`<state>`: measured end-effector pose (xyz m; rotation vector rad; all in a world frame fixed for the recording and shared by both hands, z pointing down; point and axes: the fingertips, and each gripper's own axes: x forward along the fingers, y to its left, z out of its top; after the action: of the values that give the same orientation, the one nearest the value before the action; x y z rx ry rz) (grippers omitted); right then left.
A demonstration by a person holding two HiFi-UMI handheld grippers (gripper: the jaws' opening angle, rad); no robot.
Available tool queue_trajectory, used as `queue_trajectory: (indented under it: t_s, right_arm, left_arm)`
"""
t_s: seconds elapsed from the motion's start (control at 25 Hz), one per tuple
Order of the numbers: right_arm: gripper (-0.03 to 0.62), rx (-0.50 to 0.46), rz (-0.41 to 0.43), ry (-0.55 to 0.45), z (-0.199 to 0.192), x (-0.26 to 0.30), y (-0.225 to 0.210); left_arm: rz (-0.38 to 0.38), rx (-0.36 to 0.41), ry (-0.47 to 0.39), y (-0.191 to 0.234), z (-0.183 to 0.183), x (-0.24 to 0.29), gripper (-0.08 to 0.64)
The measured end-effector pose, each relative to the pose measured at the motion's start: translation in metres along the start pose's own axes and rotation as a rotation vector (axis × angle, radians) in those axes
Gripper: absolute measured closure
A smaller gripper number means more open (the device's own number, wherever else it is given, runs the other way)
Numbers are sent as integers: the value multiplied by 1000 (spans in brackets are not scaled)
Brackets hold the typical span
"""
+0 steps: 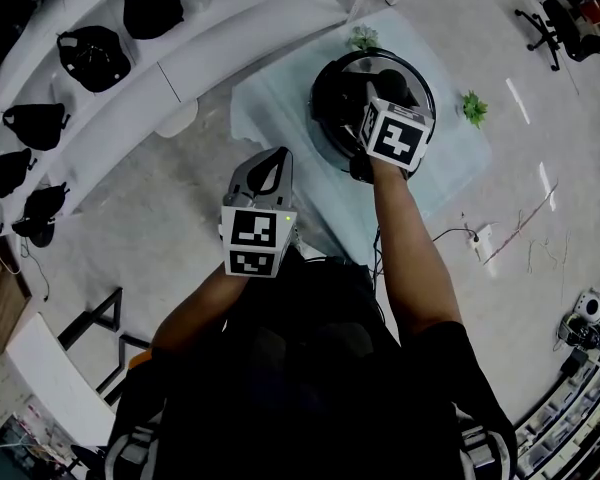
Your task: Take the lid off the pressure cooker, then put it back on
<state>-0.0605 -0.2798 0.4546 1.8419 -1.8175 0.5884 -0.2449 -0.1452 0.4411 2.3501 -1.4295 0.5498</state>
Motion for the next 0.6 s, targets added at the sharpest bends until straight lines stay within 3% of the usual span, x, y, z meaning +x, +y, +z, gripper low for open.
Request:
queue_trajectory:
  t_s: [0.6]
  right_arm:
    - [301,39,-57,-1,0,-2,-3]
  left_arm:
    - [-5,-1,0,-1,0,-7,552]
